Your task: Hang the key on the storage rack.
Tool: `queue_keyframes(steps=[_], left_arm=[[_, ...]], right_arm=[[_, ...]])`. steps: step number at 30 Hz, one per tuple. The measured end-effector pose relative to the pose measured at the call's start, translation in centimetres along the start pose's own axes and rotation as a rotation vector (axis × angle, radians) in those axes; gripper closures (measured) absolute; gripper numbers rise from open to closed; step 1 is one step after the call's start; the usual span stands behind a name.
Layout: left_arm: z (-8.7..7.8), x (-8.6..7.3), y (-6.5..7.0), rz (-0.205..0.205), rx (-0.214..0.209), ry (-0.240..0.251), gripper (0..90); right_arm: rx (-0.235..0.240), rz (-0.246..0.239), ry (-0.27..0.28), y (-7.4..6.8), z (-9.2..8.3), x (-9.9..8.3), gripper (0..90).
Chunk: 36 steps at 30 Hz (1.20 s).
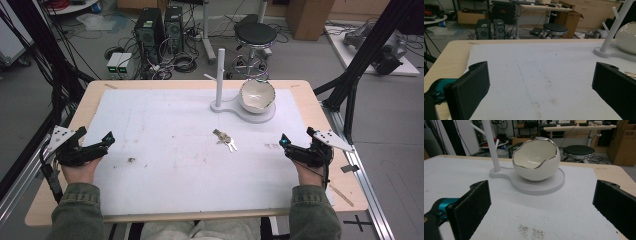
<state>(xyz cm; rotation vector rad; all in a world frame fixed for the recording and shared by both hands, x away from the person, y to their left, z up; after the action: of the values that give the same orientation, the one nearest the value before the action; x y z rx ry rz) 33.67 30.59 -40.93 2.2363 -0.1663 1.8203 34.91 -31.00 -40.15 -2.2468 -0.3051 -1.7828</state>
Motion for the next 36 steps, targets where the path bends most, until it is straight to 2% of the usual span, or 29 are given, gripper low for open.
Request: queue_keyframes(steps=[5,14,23,26,30,36], left_arm=[[-0.1,0.0,-0.3,-0.01,0.006,0.001,1.8],[0.2,-0.3,-0.2,0.003,0.004,-0.028,1.9],[0.4,-0.5,-0.4,0.007,0.014,-0.036,1.8],[0.5,-0.5,-0.5,0.01,0.014,-0.038,1.9],[0.5,-0.5,-0.4,0.014,0.014,-0.034,1.9],[0.5,-0.5,-0.3,0.022,0.016,-0.041,1.9]], right_arm=[[0.005,0.002,-0.009,-0.2,0.2,0.0,0.6],[0.028,-0.005,-0.004,-0.6,0.1,0.2,0.7],[0.052,-0.031,-0.042,-1.3,0.7,0.4,0.7],[0.072,-0.023,-0.073,-1.5,1.0,0.3,0.6],[0.074,-0.045,-0.097,-1.8,1.5,0.3,0.6],[0.095,-0.051,-0.125,-2.3,2.4,0.4,0.7]])
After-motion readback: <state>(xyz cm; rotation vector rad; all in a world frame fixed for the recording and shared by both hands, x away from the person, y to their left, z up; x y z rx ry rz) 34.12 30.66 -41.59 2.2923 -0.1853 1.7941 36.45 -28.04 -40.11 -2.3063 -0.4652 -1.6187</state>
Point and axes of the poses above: each handheld gripper's, and its own axes: z roughly forward along the jaws, x roughly out of its top, y roughly to its right, the point moved 4 cm from there along z, roughly forward along the jaws, and after that the axes turned 2 degrees about y, right-handed, at the moved point
